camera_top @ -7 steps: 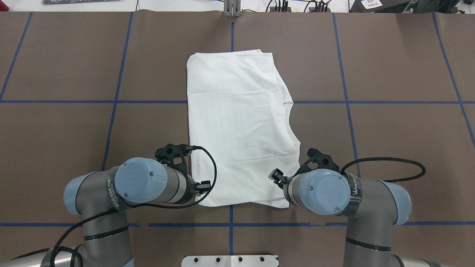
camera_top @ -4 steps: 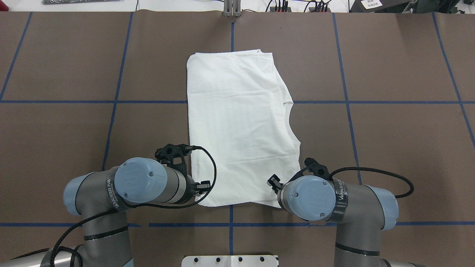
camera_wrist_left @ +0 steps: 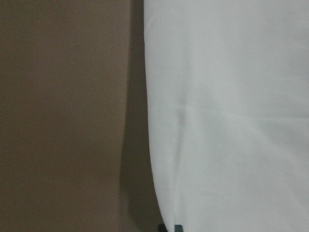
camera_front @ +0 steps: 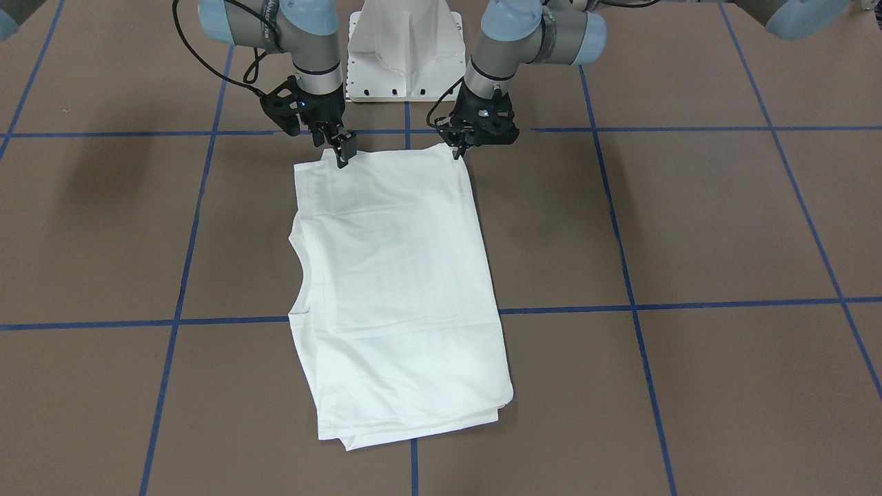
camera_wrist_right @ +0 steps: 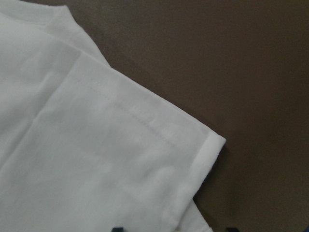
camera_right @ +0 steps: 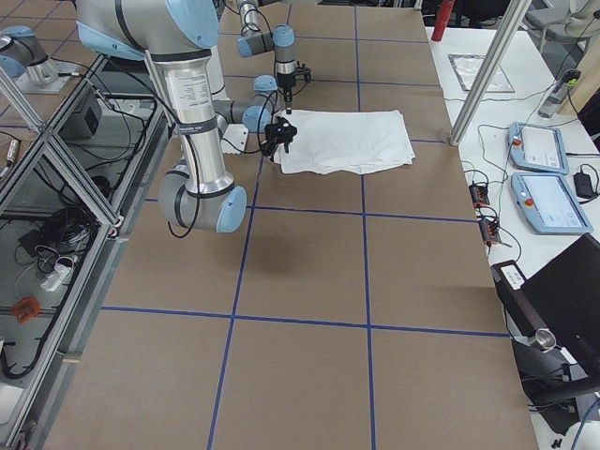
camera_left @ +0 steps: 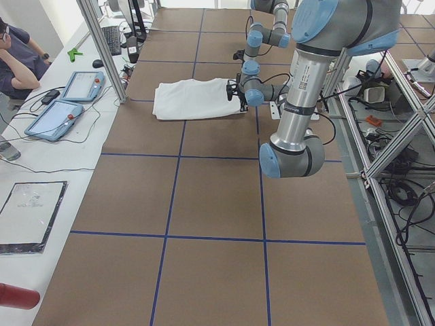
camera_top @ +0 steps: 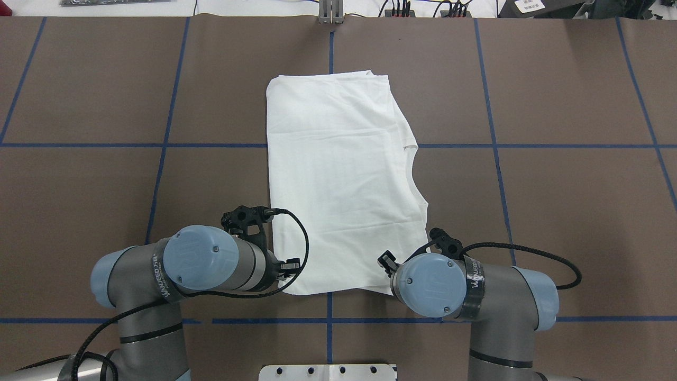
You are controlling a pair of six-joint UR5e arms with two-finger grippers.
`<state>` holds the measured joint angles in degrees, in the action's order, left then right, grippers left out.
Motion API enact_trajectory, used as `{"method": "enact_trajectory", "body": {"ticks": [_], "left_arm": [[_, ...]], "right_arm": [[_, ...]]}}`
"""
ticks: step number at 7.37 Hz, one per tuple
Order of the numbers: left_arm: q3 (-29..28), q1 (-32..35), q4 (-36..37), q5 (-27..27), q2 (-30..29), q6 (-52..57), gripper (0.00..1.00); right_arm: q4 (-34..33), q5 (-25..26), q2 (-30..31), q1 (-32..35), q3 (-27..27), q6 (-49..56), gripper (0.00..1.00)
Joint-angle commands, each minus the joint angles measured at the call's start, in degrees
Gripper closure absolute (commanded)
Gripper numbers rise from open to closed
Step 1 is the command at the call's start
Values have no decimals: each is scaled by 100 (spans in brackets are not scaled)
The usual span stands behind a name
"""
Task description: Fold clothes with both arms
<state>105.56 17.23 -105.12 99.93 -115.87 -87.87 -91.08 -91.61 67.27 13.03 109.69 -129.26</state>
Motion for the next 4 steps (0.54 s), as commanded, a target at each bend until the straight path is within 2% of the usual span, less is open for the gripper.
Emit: {"method": "enact_trajectory", "body": {"ticks": [1,4], "left_arm": [[0,0,0,0,-6,6,100],[0,0,0,9,-6,6,100]], "right_arm": [[20,73,-21,-2,-62,-65,24],[29,73,-30,-11,-132,-65,24]]}}
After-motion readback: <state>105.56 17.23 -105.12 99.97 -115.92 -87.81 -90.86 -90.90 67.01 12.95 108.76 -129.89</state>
